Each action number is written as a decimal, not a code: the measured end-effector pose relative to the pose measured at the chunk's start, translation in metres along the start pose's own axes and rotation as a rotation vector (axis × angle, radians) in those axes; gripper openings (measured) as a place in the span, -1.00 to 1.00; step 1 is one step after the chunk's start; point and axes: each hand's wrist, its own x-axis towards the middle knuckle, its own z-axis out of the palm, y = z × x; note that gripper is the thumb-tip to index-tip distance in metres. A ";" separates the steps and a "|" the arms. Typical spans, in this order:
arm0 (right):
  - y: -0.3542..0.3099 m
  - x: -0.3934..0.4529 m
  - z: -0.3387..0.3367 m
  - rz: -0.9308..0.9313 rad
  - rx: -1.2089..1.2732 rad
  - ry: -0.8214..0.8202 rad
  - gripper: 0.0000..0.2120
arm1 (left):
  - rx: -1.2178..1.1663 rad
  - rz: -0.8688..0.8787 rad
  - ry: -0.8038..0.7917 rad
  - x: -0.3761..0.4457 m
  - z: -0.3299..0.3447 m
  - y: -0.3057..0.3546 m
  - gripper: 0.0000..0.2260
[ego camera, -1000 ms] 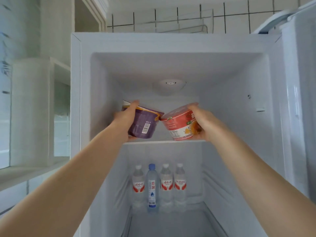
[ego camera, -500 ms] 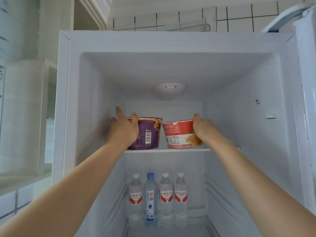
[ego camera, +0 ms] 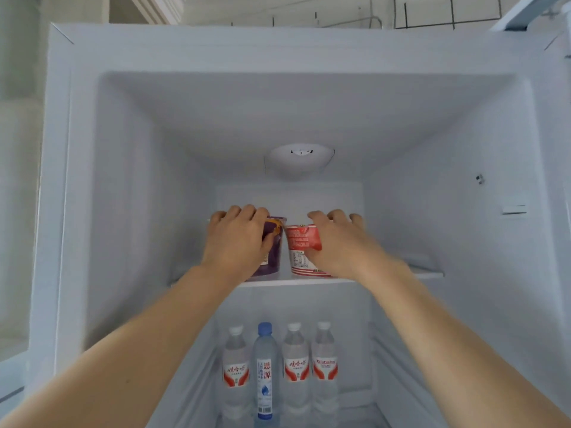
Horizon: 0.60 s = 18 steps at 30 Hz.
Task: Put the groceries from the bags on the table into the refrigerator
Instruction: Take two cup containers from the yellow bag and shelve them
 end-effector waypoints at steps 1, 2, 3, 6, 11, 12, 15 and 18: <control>0.002 0.007 0.002 -0.001 0.014 -0.035 -0.37 | 0.006 0.007 -0.037 0.002 0.002 -0.002 -0.65; 0.005 0.015 0.006 0.000 0.031 -0.071 -0.37 | 0.006 0.013 -0.080 0.006 0.005 -0.005 -0.62; 0.007 0.023 0.009 0.000 0.039 -0.100 -0.37 | 0.000 0.018 -0.125 0.010 0.008 -0.009 -0.59; 0.013 0.045 0.022 -0.013 0.032 -0.153 -0.41 | 0.007 0.027 -0.244 0.022 0.019 -0.016 -0.56; 0.020 0.073 0.041 -0.056 -0.031 -0.170 -0.46 | 0.032 0.028 -0.344 0.038 0.040 -0.023 -0.54; 0.022 0.078 0.044 -0.064 -0.038 -0.171 -0.46 | 0.036 0.028 -0.352 0.040 0.045 -0.024 -0.53; 0.025 0.089 0.051 -0.087 -0.044 -0.176 -0.46 | 0.052 0.024 -0.360 0.046 0.057 -0.029 -0.51; 0.030 0.098 0.055 -0.111 -0.047 -0.173 -0.46 | 0.062 0.013 -0.378 0.050 0.068 -0.032 -0.50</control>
